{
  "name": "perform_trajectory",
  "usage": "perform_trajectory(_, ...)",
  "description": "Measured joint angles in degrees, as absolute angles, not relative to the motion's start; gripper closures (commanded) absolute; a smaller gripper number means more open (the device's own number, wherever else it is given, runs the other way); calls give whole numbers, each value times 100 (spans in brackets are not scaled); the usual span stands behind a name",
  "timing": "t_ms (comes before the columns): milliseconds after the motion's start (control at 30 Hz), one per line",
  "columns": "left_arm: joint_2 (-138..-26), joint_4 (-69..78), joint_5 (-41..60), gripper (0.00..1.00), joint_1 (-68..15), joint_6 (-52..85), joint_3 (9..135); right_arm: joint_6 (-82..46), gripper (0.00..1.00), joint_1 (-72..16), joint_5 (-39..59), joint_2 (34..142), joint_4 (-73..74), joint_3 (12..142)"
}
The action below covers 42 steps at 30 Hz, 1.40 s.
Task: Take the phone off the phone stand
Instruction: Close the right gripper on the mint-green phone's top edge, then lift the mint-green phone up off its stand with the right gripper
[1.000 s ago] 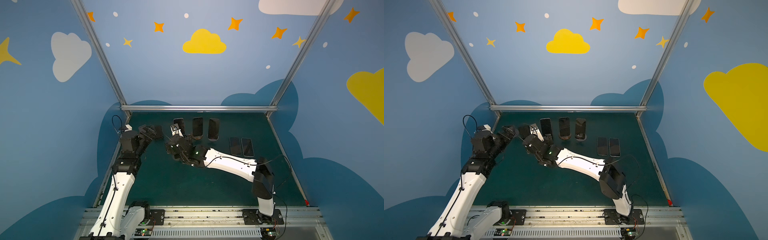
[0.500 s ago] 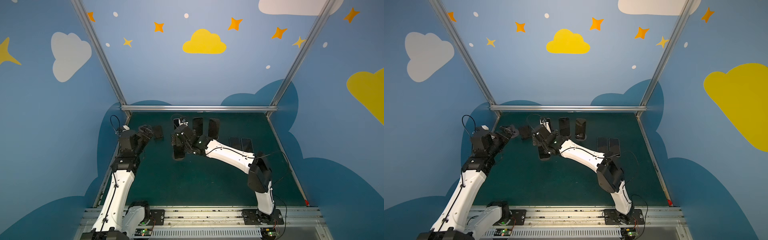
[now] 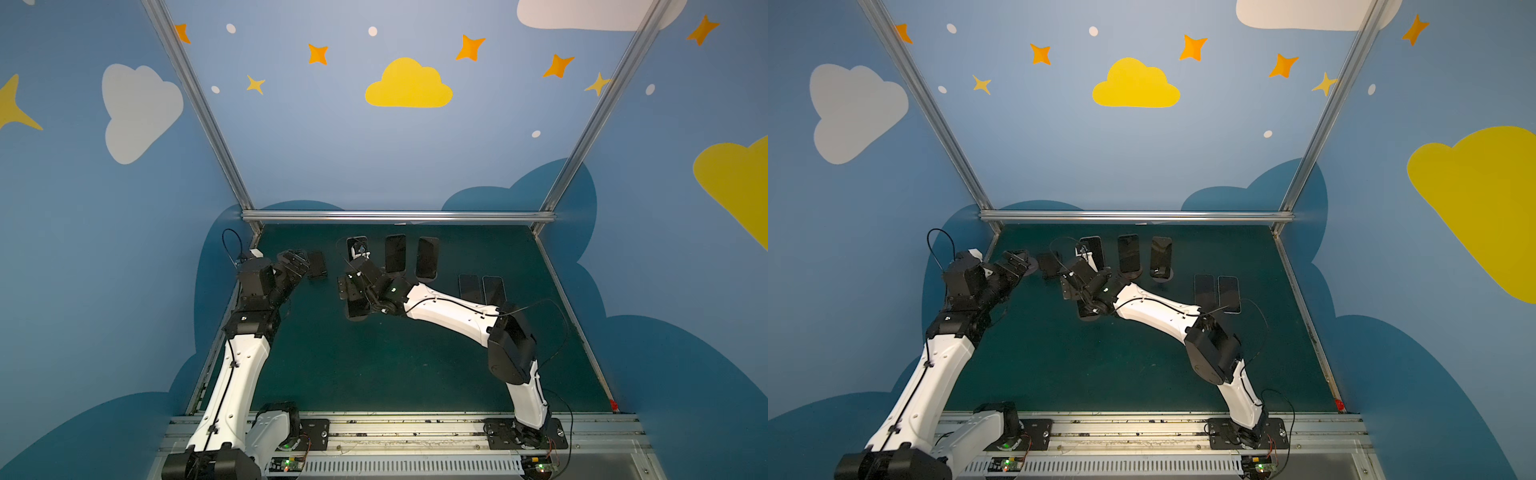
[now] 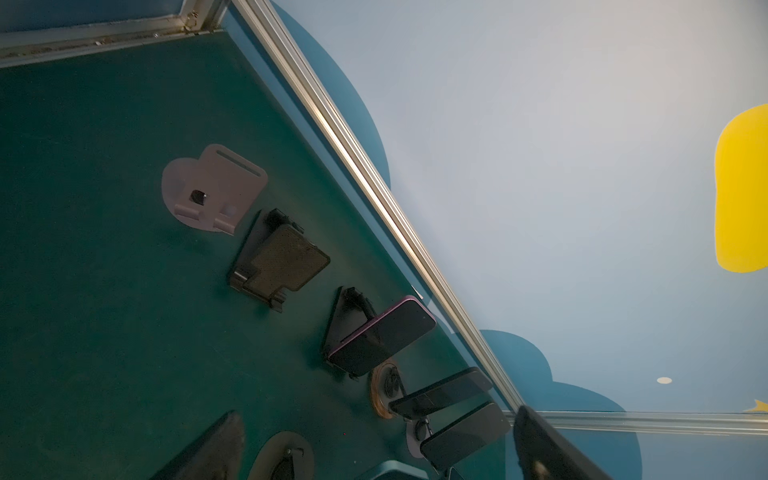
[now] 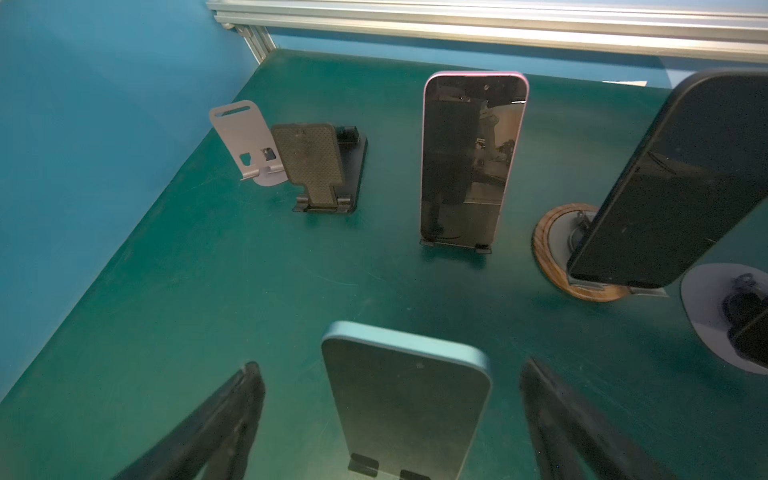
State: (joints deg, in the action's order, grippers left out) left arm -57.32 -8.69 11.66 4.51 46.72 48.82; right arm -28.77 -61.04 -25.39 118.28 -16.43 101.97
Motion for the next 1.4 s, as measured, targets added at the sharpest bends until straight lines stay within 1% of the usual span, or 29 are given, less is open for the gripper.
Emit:
perform_trajectory(233,-5798,-744,1411,0,478,4742,4873,-2982,4,-6110,-2558,11852,-1518,10186)
perform_trajectory(800,-5808,-661,1544,0,489,4810,4807,-2926,4,-6090,-2668,12160,-1262,10114)
perform_trajectory(1133,-5808,-657,1584,0,491,4807,4807,-2926,7,-6080,-2648,12258,-1041,10036)
perform_trajectory(1400,-5808,-620,1601,0,497,4810,4807,-2910,12,-6055,-2716,12324,-980,9994)
